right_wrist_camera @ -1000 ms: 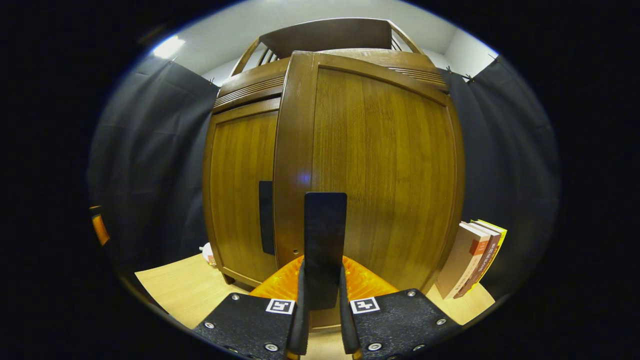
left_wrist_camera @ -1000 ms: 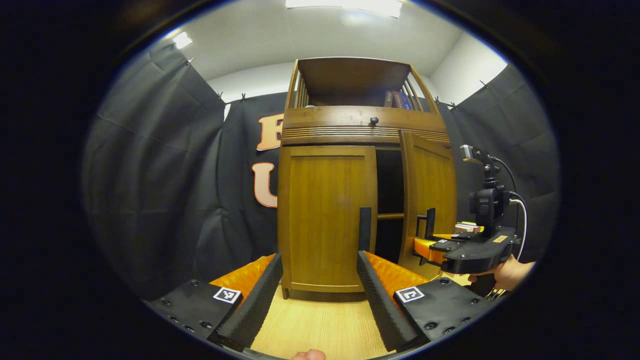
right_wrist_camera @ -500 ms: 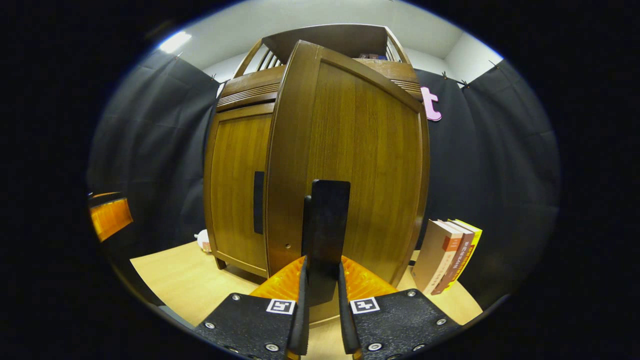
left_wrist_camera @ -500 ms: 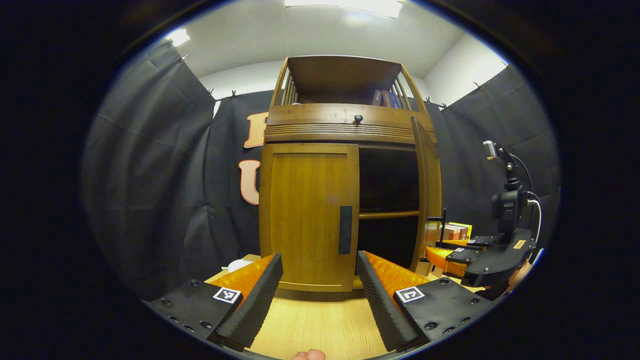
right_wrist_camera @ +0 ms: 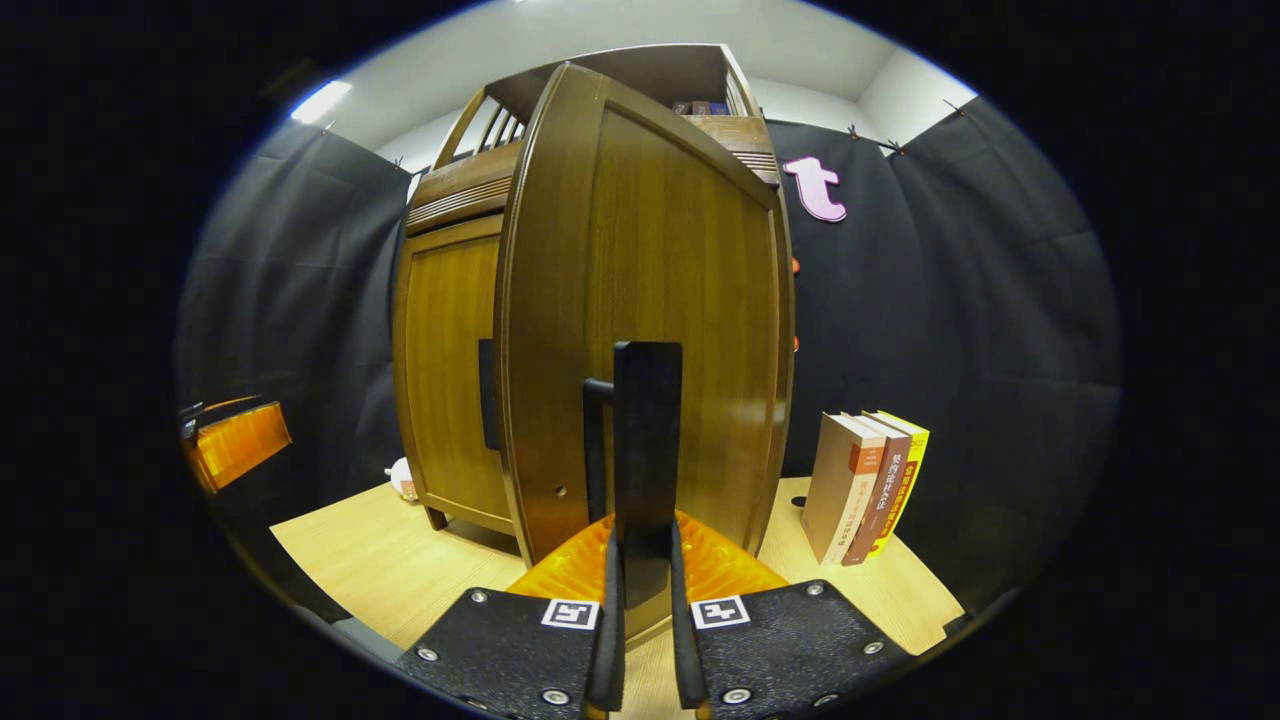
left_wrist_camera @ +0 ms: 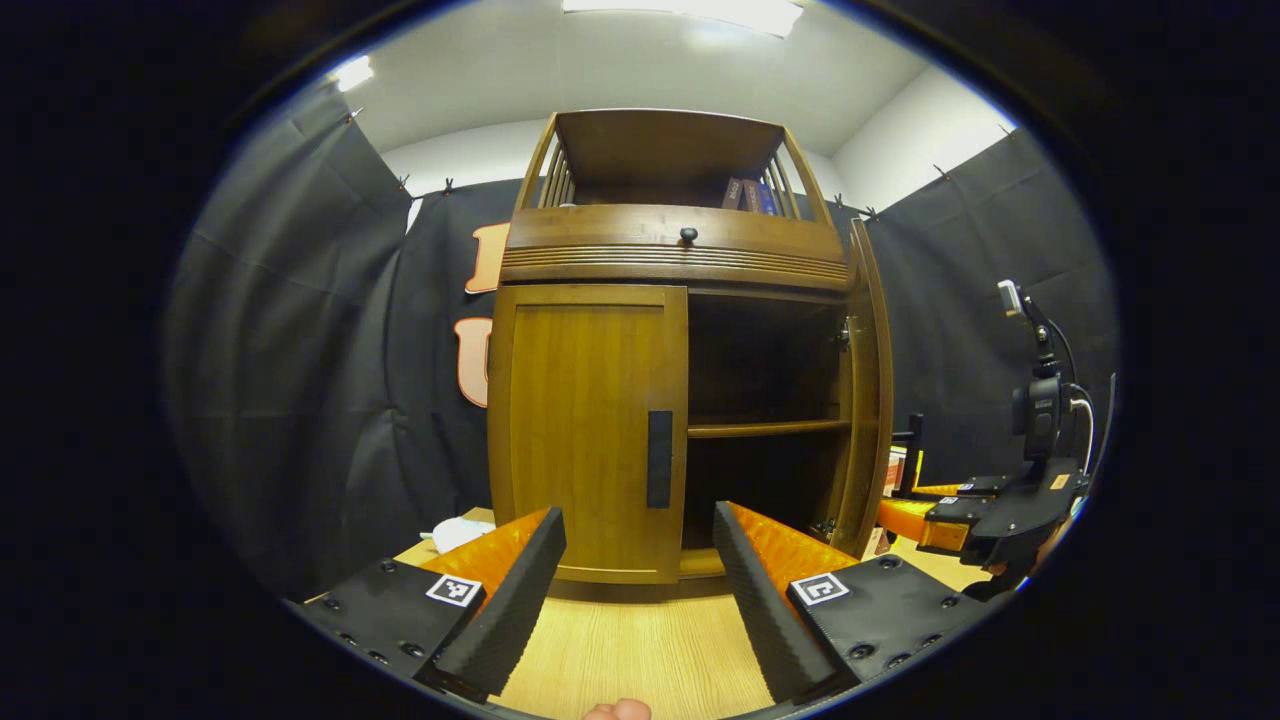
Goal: Open the right door of the double-door shoe cabinet with the right hand, and open the left door with the left hand.
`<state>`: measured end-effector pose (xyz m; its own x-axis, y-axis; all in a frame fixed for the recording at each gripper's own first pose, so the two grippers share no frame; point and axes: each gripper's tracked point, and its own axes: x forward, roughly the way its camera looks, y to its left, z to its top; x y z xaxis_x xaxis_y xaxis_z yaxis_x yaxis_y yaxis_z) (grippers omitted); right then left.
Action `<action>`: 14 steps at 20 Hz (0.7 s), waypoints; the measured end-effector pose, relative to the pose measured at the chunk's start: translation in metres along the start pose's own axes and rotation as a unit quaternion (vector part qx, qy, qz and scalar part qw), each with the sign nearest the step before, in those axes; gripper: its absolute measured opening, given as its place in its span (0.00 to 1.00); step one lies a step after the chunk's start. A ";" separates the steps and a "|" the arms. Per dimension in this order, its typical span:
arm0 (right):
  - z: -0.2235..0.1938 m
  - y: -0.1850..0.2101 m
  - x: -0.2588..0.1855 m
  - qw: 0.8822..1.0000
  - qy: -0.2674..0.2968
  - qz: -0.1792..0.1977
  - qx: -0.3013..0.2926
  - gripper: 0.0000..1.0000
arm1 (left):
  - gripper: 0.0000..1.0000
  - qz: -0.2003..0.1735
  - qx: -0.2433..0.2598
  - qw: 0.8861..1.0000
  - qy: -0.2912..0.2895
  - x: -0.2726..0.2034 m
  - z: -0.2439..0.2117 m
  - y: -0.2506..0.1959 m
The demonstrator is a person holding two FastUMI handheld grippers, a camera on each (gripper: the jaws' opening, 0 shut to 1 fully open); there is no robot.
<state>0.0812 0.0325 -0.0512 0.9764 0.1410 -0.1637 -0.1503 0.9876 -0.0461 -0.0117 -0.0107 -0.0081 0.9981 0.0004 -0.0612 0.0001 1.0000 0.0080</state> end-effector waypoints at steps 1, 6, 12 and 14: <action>-0.002 -0.004 -0.003 1.000 -0.002 -0.006 0.002 0.16 | 0.94 0.000 0.000 1.000 -0.001 0.000 0.001 -0.001; -0.002 -0.032 -0.016 0.999 0.002 -0.034 0.012 0.14 | 0.94 -0.001 0.002 1.000 0.004 0.001 -0.002 -0.001; -0.004 -0.075 -0.025 0.997 -0.002 -0.079 -0.009 0.12 | 0.99 -0.009 0.002 1.000 0.005 0.004 -0.002 -0.009; -0.002 -0.096 -0.033 0.996 -0.003 -0.094 0.000 0.11 | 0.98 -0.012 0.000 1.000 0.009 0.004 -0.004 -0.011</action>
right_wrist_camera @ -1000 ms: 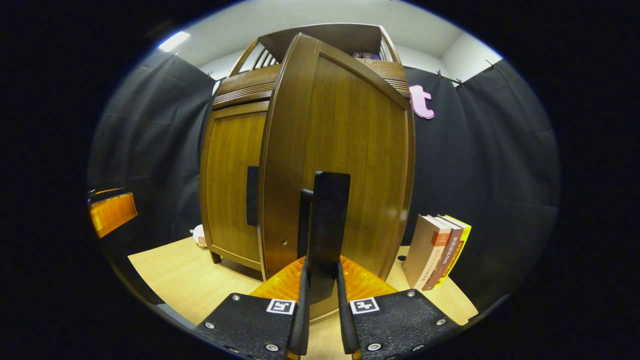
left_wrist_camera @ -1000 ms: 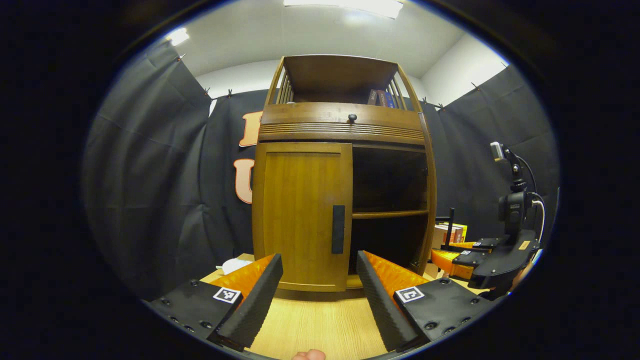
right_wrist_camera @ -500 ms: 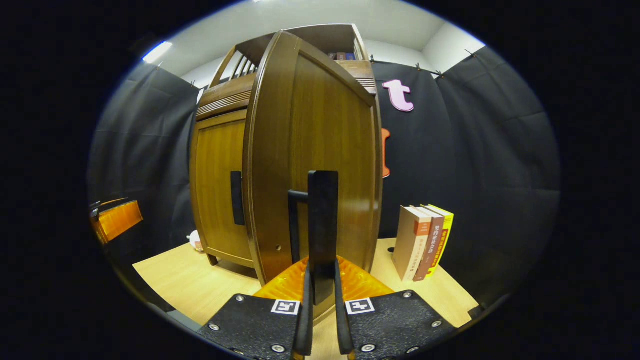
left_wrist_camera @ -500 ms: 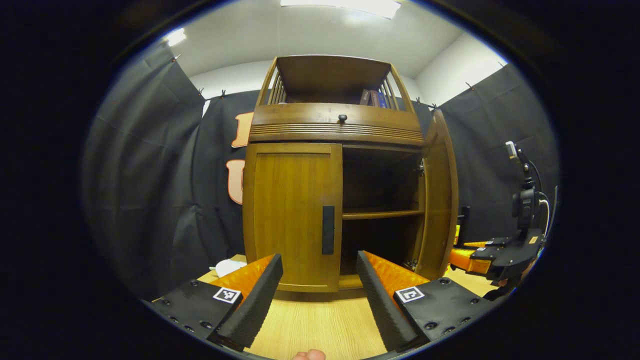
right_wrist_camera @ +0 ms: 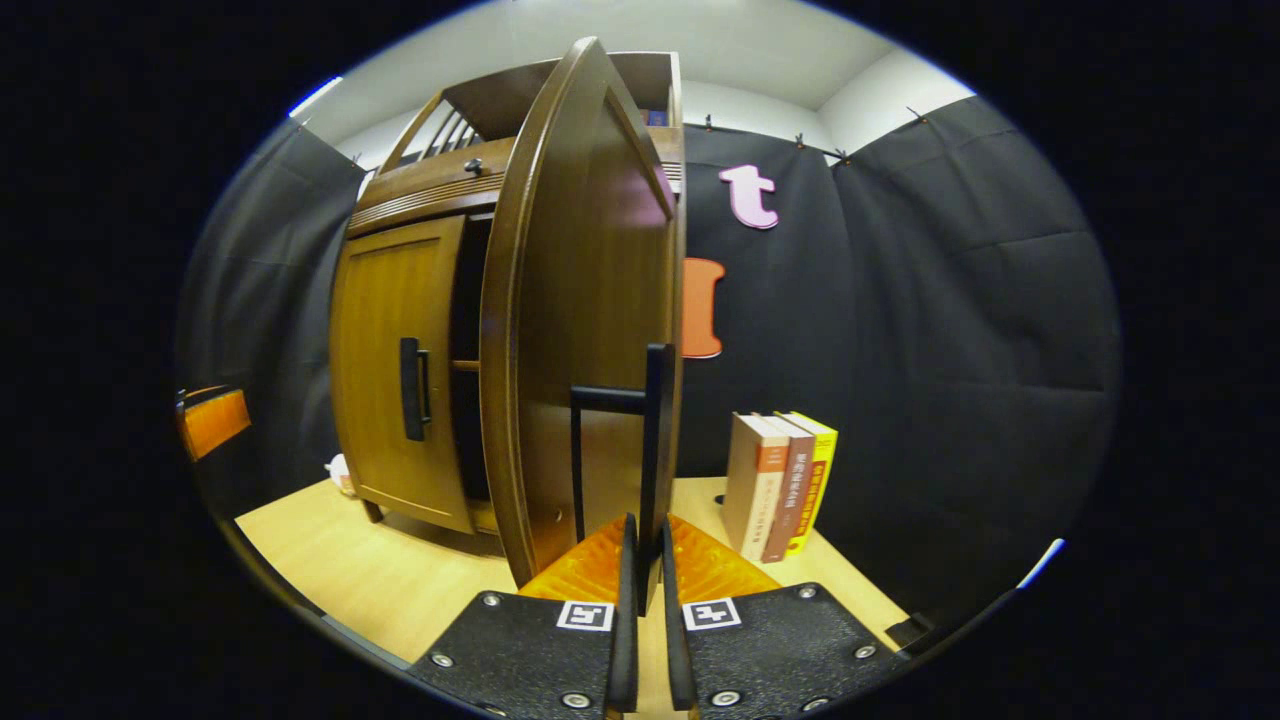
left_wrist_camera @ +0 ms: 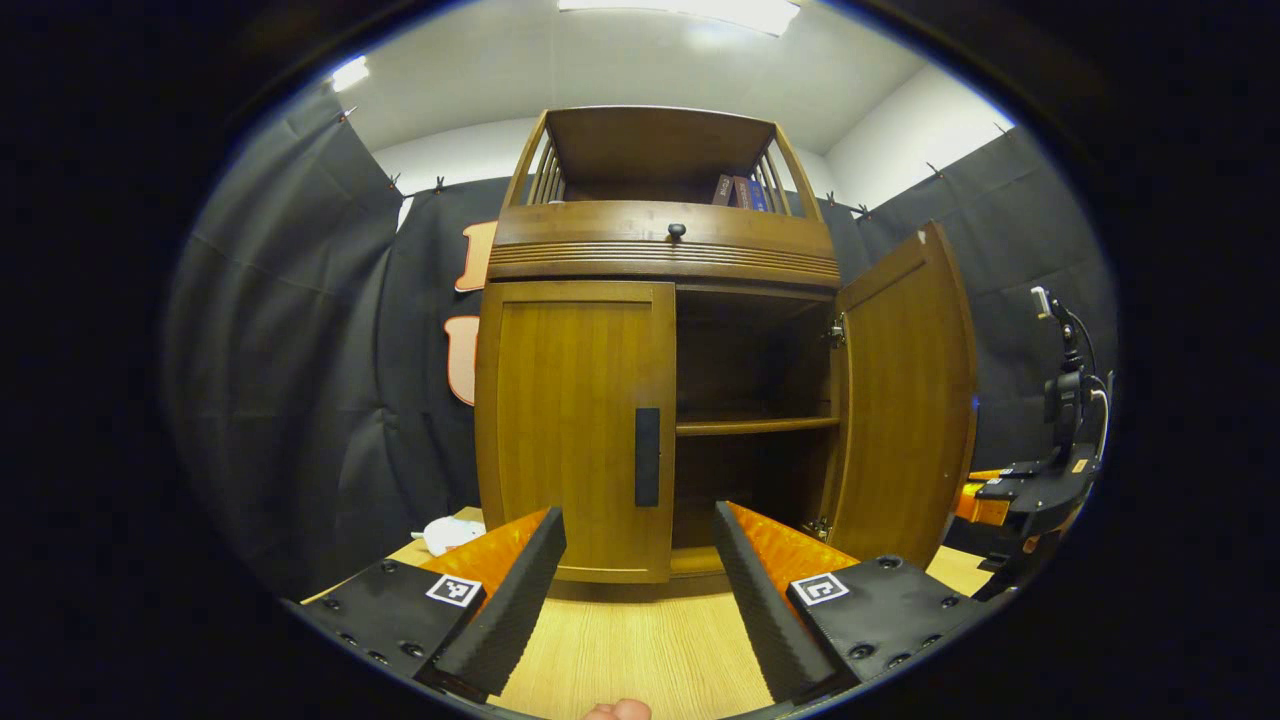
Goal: Open the right door of the double-door shoe cabinet with the right hand, and open the left door with the left hand.
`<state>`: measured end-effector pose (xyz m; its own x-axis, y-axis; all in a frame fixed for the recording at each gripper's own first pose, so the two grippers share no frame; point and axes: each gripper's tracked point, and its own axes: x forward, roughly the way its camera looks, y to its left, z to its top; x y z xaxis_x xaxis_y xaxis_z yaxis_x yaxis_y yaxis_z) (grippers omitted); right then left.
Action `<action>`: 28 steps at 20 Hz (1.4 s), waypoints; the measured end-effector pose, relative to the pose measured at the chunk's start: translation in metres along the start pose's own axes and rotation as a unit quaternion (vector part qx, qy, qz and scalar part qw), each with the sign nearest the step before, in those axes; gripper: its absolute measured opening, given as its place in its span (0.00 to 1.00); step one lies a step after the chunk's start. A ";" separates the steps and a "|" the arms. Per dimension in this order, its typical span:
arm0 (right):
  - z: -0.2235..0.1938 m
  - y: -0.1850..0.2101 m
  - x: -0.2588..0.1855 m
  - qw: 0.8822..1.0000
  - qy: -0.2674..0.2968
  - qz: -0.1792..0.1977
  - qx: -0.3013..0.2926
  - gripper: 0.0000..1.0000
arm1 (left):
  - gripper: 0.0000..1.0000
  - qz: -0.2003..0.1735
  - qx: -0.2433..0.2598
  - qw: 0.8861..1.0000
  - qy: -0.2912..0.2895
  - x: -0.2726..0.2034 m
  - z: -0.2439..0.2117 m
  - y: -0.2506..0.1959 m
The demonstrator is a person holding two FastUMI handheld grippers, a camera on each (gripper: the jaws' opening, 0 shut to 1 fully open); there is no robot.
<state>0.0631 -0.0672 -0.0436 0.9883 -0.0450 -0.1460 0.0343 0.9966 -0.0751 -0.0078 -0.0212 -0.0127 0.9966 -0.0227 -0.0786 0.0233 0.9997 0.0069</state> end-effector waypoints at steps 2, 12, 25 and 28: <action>0.000 -0.005 -0.001 1.000 -0.001 0.006 0.017 0.10 | 0.96 -0.003 0.001 1.000 0.001 0.001 0.000 -0.002; -0.001 -0.054 0.002 0.997 -0.010 0.057 0.053 0.00 | 0.94 -0.006 -0.003 1.000 0.005 0.000 -0.001 -0.003; -0.004 -0.088 -0.048 0.997 -0.017 0.005 0.080 0.04 | 0.97 -0.002 -0.009 1.000 0.013 0.010 -0.006 0.002; 0.000 -0.091 -0.059 0.998 -0.023 -0.010 0.060 0.16 | 0.96 -0.005 -0.004 1.000 0.010 0.023 -0.001 0.002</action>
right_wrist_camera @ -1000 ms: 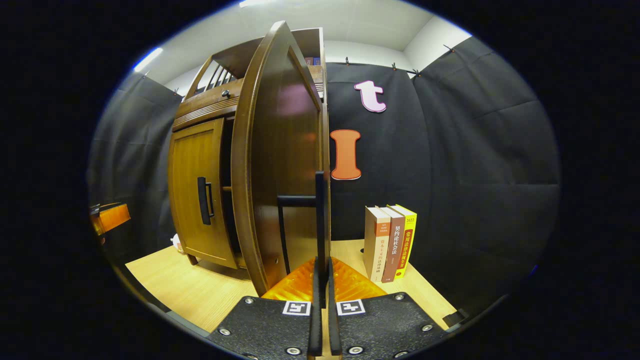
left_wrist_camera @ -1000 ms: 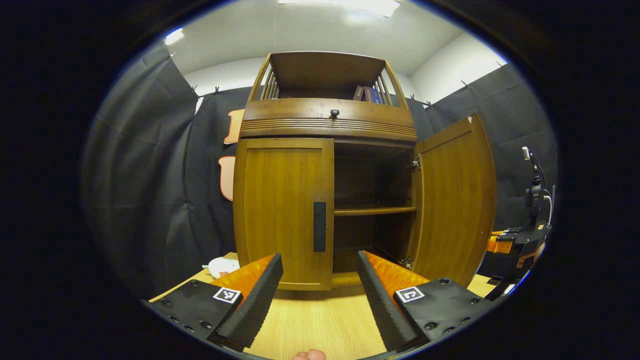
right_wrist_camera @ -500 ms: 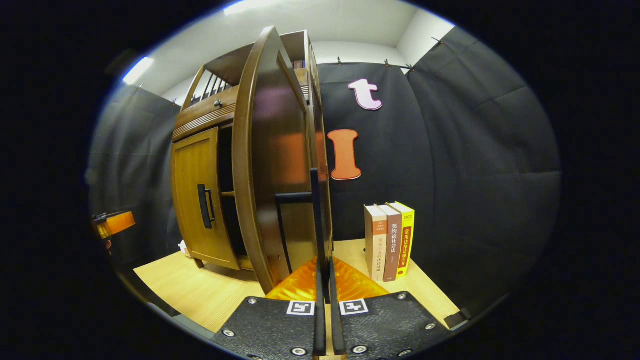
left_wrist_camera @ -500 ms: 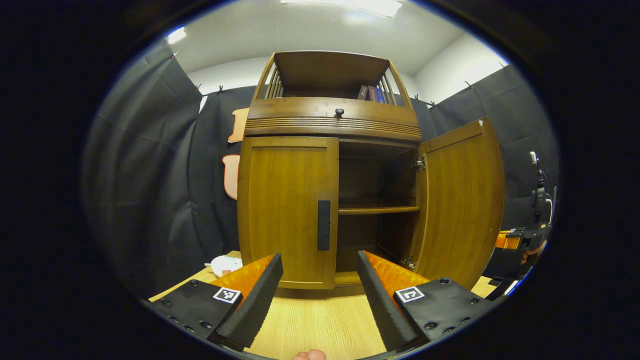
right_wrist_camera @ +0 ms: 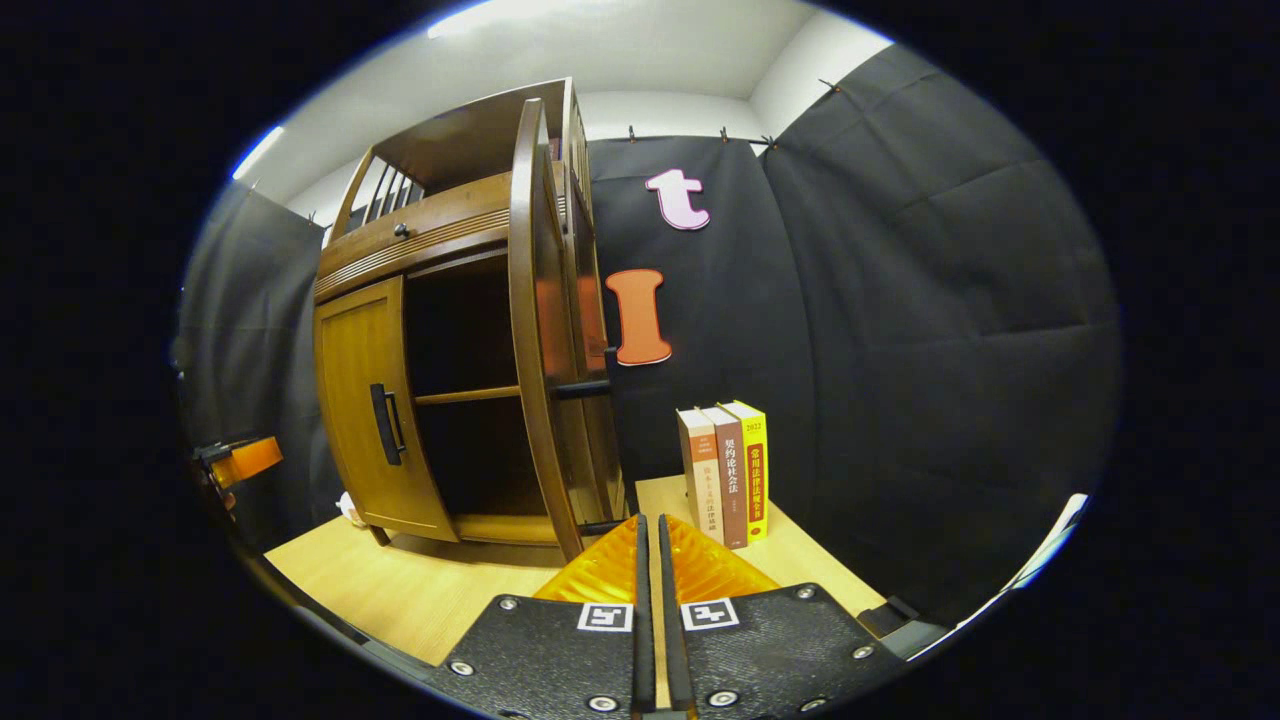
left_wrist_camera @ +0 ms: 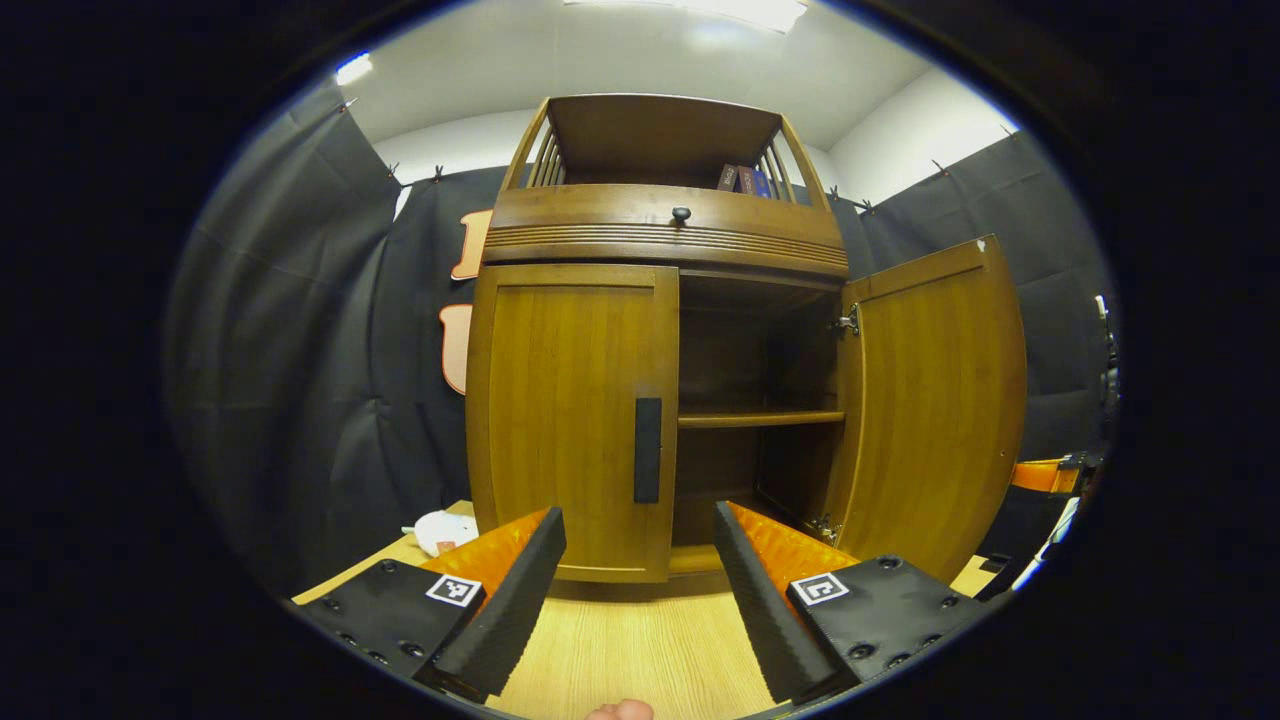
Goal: Open the right door of the double-door shoe cabinet with the right hand, and open the left door with the left hand.
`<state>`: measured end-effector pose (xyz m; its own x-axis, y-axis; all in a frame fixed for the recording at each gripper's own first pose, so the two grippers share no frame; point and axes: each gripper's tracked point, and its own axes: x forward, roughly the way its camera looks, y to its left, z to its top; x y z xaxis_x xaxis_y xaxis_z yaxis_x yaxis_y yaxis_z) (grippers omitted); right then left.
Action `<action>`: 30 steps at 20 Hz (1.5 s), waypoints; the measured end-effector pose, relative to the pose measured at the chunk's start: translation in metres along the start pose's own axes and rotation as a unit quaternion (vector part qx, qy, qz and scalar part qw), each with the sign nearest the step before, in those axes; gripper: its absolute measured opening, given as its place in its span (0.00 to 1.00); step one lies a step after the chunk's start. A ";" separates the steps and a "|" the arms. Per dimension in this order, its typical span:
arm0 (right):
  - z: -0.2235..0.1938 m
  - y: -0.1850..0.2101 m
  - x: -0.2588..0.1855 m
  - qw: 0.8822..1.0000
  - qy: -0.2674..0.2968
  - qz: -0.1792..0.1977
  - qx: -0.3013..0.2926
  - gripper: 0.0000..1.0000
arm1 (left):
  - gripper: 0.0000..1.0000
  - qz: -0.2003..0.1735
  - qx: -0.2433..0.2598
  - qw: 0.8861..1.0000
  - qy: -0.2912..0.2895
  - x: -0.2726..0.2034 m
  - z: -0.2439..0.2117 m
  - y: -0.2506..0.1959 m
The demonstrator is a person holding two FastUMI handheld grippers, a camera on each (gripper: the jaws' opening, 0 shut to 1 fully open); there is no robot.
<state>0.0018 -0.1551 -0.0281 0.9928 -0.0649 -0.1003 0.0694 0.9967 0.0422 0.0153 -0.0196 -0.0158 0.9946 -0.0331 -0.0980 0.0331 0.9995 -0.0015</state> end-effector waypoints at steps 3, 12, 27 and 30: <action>-0.005 0.003 -0.004 1.000 0.017 -0.009 -0.011 0.19 | 0.94 -0.014 0.001 1.000 -0.004 0.030 0.010 -0.002; 0.005 0.001 -0.009 0.999 0.007 -0.028 -0.028 0.72 | 0.96 -0.013 0.019 0.999 -0.026 0.132 0.022 0.001; 0.018 0.004 -0.029 0.999 -0.001 -0.025 -0.038 0.98 | 0.94 0.010 0.011 1.000 0.021 0.230 -0.029 0.010; 0.017 0.001 -0.028 0.999 0.001 -0.028 -0.039 0.98 | 0.94 0.018 0.011 0.999 0.027 0.240 -0.032 0.016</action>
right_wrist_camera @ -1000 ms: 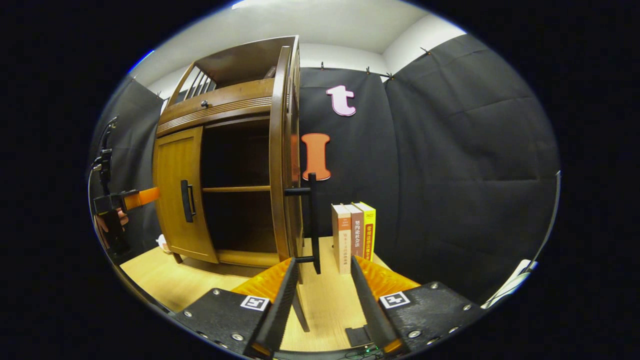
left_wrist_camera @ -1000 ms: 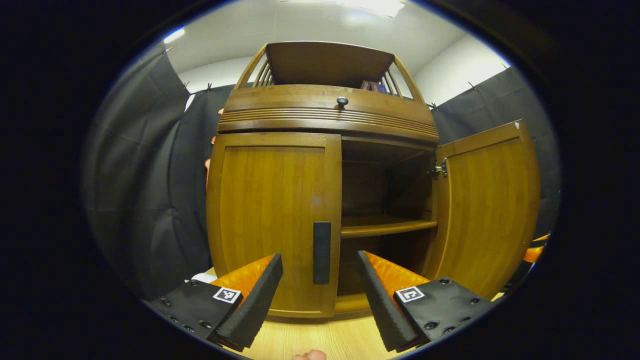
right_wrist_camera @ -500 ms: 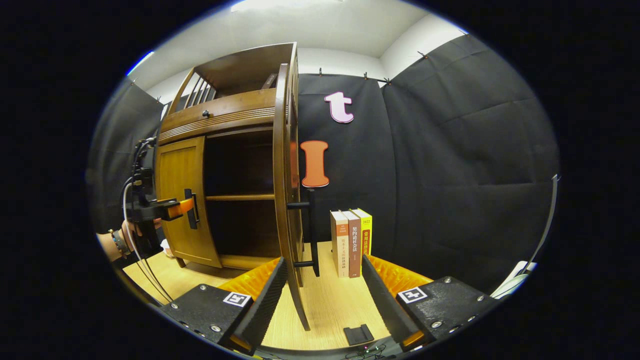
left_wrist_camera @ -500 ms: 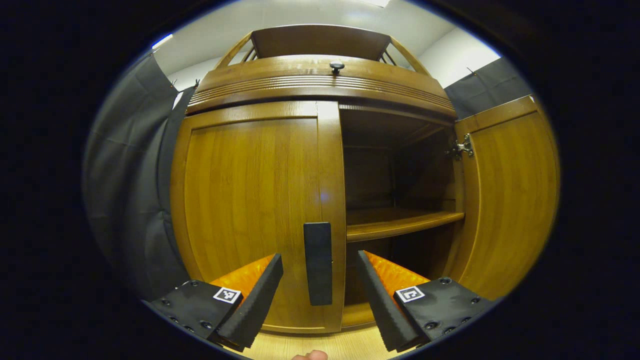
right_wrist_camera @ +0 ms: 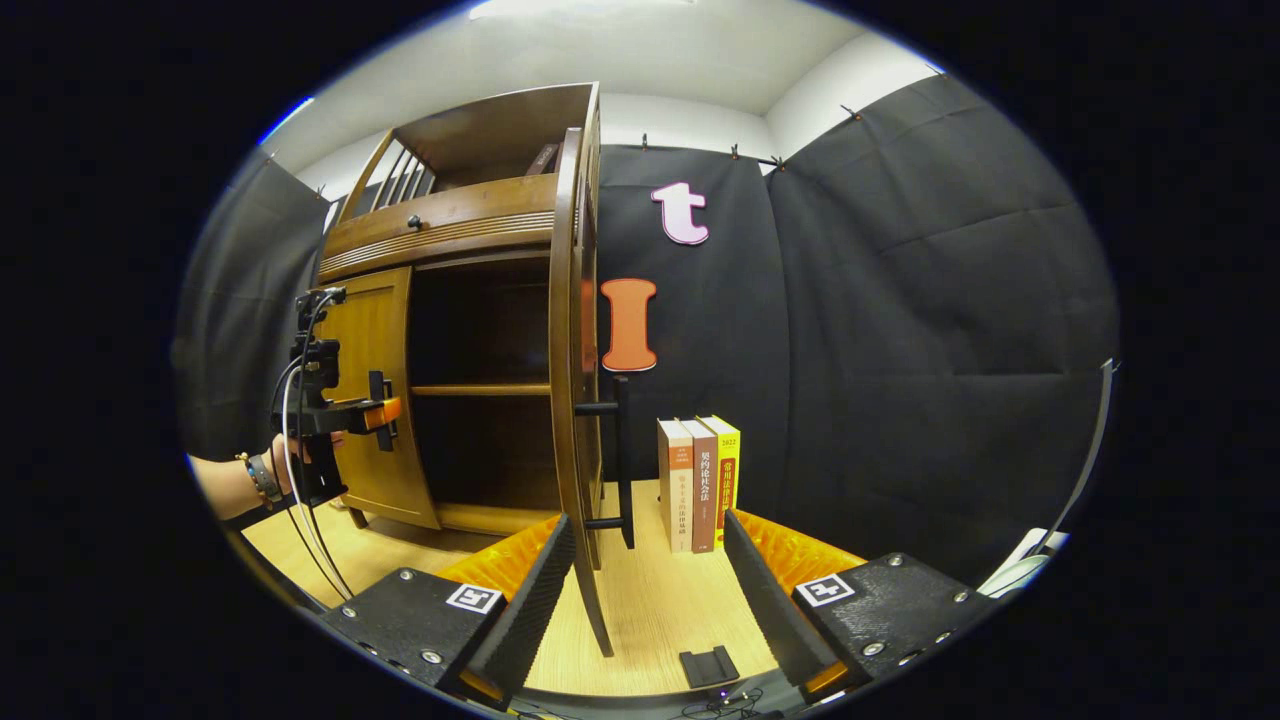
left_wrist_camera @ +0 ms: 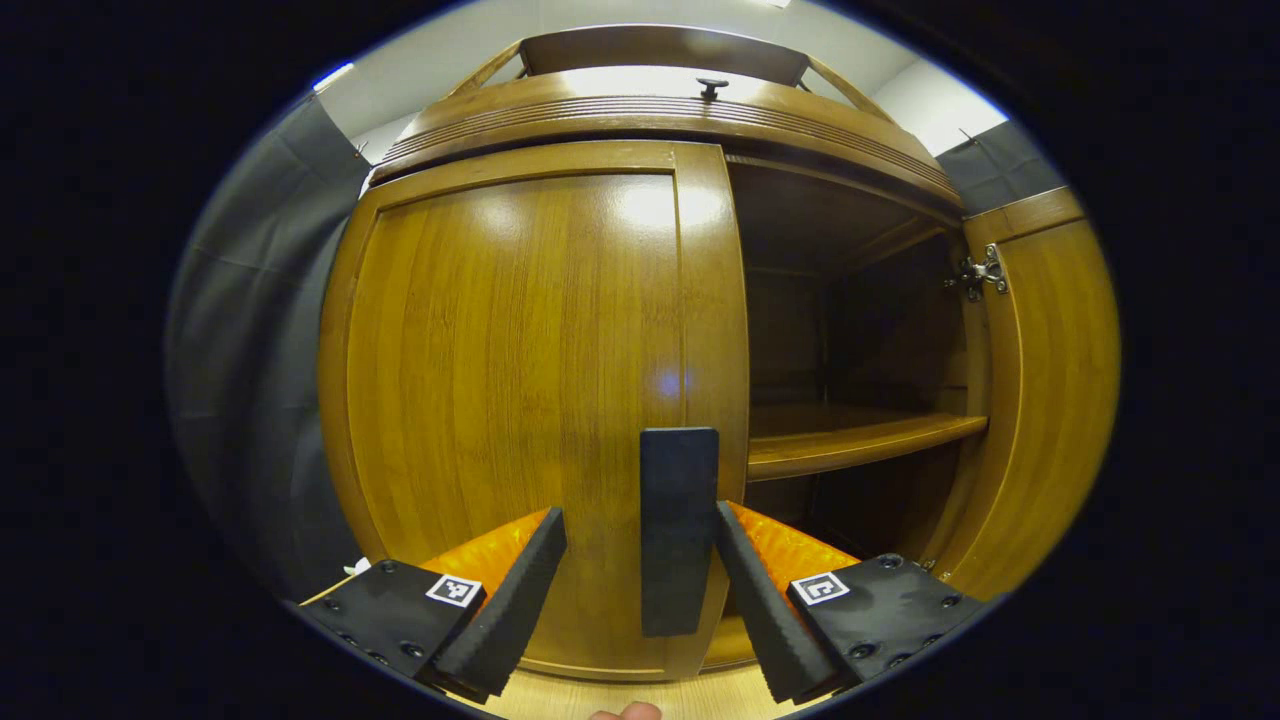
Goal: Open the right door of the double-door shoe cabinet with the right hand, and open the left door with the left hand.
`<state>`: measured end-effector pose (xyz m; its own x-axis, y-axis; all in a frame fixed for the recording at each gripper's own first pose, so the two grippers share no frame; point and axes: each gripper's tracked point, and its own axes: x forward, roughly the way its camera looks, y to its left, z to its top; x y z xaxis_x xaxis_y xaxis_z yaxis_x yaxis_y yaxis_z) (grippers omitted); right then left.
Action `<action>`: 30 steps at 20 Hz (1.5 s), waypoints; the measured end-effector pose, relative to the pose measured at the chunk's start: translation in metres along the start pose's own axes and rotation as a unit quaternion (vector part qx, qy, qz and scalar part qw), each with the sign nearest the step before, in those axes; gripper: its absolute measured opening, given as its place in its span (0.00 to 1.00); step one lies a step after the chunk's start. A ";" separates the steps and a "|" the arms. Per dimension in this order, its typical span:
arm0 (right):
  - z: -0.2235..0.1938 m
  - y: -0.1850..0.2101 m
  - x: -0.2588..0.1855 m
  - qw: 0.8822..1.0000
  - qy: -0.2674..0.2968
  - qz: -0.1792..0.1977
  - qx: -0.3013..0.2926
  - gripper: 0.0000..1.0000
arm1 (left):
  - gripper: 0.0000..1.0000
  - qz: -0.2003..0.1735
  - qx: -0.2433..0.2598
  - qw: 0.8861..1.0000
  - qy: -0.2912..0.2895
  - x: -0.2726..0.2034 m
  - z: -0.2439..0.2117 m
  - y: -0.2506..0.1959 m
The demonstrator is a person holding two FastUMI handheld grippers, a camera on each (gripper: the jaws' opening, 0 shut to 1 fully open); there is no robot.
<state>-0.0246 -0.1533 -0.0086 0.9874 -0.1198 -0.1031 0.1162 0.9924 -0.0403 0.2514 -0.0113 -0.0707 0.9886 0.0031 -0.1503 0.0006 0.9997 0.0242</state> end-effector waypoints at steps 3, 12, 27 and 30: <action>0.001 0.000 0.001 1.000 -0.003 -0.002 0.002 0.92 | 0.94 -0.022 -0.020 1.000 0.009 0.004 -0.005 -0.005; -0.003 0.012 -0.003 1.000 -0.001 0.011 0.001 0.92 | 0.58 -0.057 -0.026 0.998 -0.005 0.003 -0.009 -0.022; -0.016 0.053 -0.025 0.998 0.010 0.043 -0.035 0.92 | 0.33 -0.025 0.002 0.999 0.026 -0.078 -0.005 0.000; -0.017 0.064 -0.024 0.998 0.012 0.057 -0.032 0.92 | 0.34 -0.013 -0.008 0.999 0.036 -0.109 -0.002 0.016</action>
<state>-0.0427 -0.0874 -0.0261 0.9909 -0.0067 -0.1346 -0.0054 0.9959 -0.0899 0.1433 0.0040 -0.0560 0.9751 -0.0224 -0.2205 0.0239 0.9997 0.0039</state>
